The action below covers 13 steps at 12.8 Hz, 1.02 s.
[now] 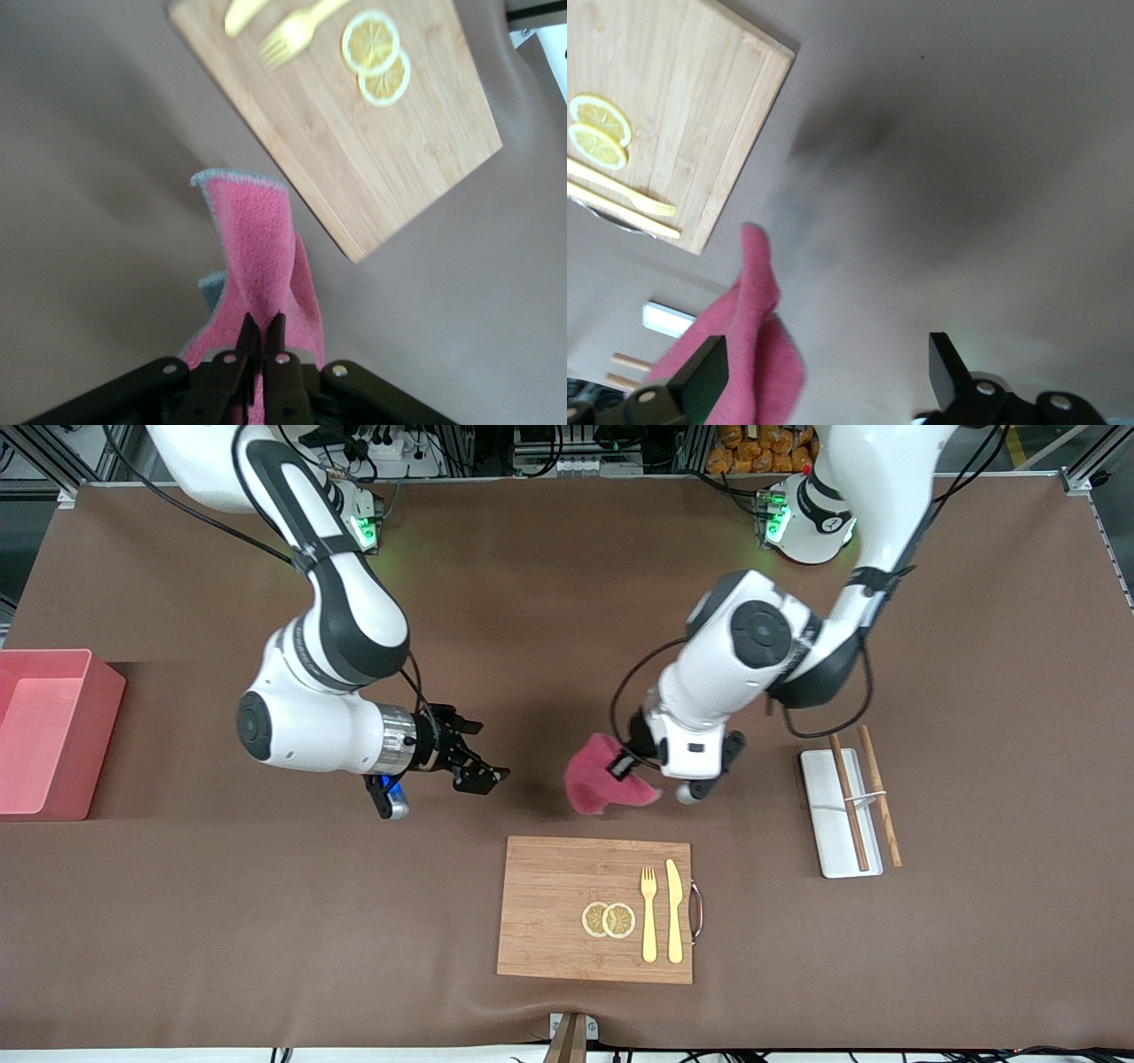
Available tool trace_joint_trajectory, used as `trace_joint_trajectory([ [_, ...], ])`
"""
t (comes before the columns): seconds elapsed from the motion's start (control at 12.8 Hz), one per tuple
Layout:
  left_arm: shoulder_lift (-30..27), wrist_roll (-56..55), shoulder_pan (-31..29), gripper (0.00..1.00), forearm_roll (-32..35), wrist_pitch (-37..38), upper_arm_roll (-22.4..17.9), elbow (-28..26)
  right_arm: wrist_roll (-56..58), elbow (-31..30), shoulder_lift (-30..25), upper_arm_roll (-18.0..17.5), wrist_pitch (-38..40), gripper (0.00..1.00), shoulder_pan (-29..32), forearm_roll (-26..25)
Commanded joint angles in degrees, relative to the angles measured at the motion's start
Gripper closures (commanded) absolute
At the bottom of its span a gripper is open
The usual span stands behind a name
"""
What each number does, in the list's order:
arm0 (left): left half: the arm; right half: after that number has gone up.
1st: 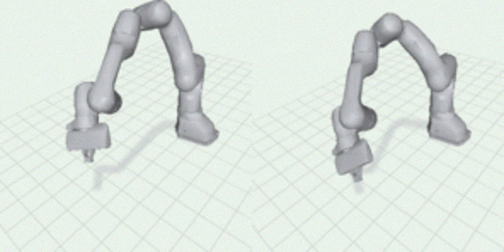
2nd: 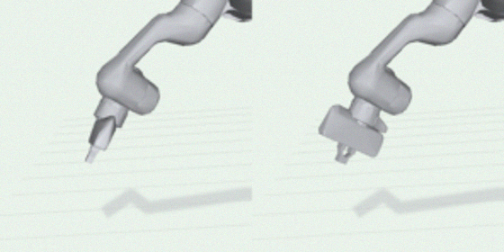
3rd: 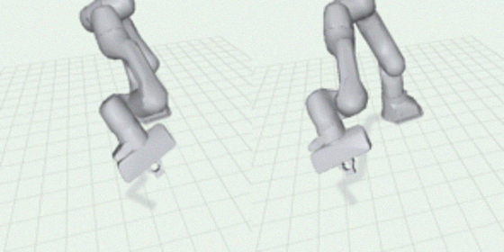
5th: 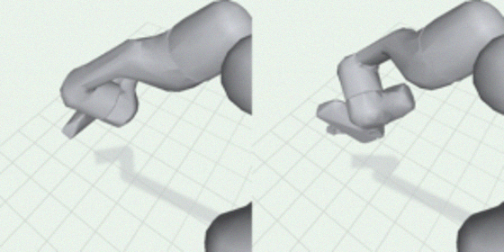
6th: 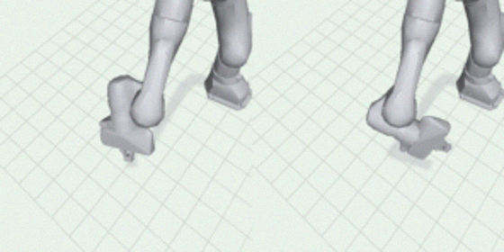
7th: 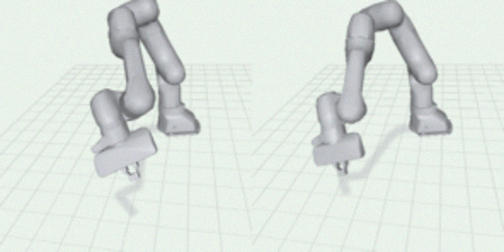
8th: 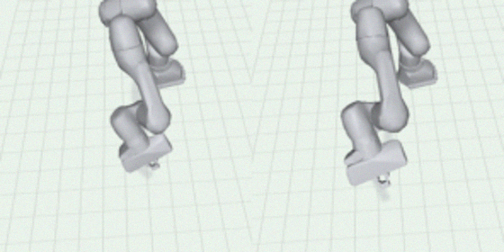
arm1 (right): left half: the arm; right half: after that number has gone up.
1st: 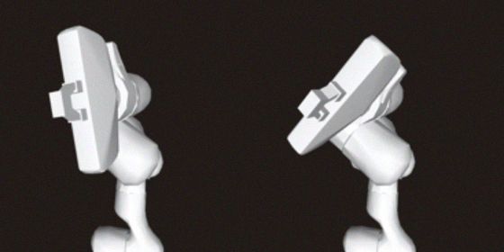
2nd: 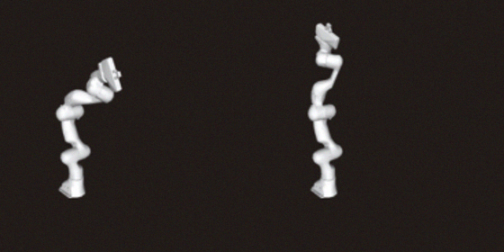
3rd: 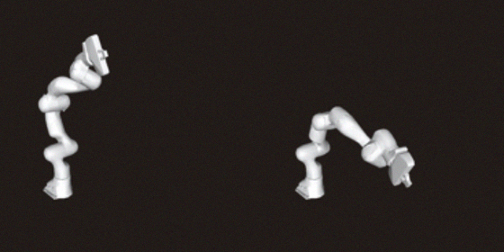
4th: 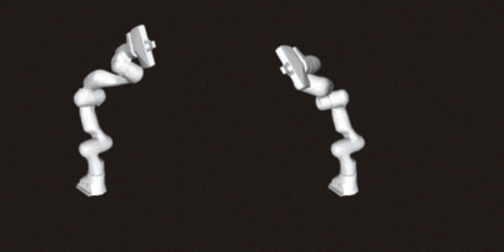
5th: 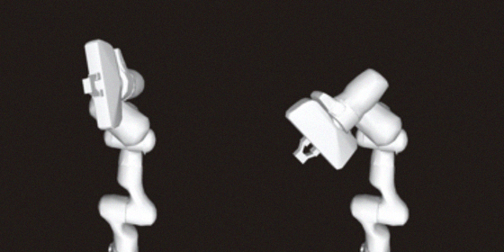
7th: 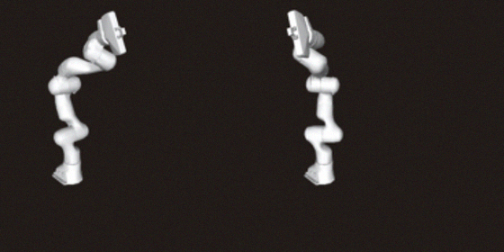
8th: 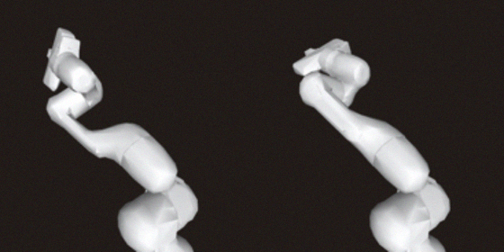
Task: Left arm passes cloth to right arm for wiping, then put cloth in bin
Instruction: 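Lift the cloth toward the right gripper with the left gripper, then grasp the cloth with the right gripper while the left gripper holds it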
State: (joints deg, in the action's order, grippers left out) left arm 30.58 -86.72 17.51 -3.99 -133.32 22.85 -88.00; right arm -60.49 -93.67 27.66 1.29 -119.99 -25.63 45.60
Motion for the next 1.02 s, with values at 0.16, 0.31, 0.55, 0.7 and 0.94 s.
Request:
trace_joint_trajectory([
  [0.16,4.04,-19.94,5.68,1.00,-0.06,-7.65,-0.96,3.45,-1.30,-5.38,-0.77,0.29,-12.80,0.00,-2.92,5.72],
  [0.31,4.22,-26.79,7.00,1.00,0.03,-8.79,-1.05,3.54,-1.30,-5.38,-0.68,0.29,-13.25,0.00,-3.19,5.73],
  [0.55,4.14,-32.10,8.15,1.00,0.03,-9.59,-1.40,3.45,0.19,-5.29,-0.68,0.29,-14.30,0.64,-4.77,5.73],
  [0.7,4.13,-34.20,8.41,1.00,0.03,-9.68,-1.40,3.45,5.27,-5.29,-0.68,0.29,-12.82,1.00,-3.90,5.55],
  [0.94,3.87,-34.57,8.41,1.00,0.03,-9.59,-1.41,3.45,9.86,-5.12,-0.86,0.47,-8.77,1.00,-2.58,5.12],
])
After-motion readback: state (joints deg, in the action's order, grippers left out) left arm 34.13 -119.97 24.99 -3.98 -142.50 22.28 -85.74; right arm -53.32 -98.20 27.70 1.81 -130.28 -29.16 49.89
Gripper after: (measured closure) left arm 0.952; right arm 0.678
